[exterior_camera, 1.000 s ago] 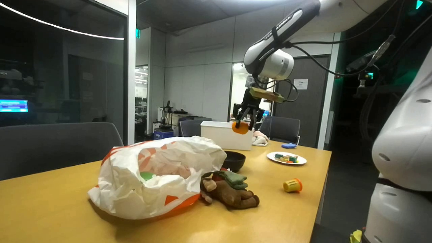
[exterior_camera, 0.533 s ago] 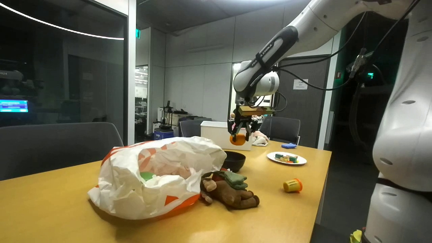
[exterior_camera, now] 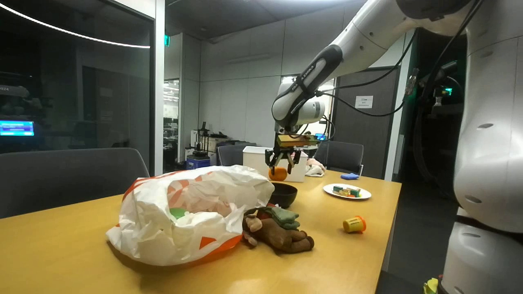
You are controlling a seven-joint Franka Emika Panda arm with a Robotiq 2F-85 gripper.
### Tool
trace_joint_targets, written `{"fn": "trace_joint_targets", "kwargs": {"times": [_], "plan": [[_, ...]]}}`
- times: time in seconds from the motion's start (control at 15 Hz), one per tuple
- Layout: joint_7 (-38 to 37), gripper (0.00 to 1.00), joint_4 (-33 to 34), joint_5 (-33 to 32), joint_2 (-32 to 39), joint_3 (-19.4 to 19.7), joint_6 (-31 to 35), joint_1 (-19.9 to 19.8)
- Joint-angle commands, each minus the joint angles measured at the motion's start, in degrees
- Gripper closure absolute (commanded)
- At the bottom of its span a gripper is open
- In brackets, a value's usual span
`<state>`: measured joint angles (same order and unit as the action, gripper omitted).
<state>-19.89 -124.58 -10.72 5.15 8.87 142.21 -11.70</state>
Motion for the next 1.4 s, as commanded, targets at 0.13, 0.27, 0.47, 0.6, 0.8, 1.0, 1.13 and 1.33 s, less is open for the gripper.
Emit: {"fn": "trace_joint_targets", "kwargs": {"times": [0.13,0.27,0.47,0.6,0.8,1.0,1.13,1.33], "plan": [[8.54,0.0,-0.64,19.44,-3.11,-1.49,-0.43,1.41],[15.36,0.0,-2.8,25.67,-7.49,-3.22,-3.16,2.8],[20.19,0.01,-4.75,27.79,-12.97,-5.24,-7.43,6.03],[22.77,0.0,-5.09,30.45,-16.03,-6.4,-12.05,8.65],[25.6,0.0,-5.33,33.71,-17.44,-8.23,-17.95,13.07],[30.09,0.0,-4.38,35.35,-14.54,-9.53,-21.93,16.39],[33.5,0.0,-3.04,32.8,-10.45,-10.18,-23.29,17.16],[37.95,0.0,-0.75,30.81,-4.48,-10.92,-22.7,17.19]]}}
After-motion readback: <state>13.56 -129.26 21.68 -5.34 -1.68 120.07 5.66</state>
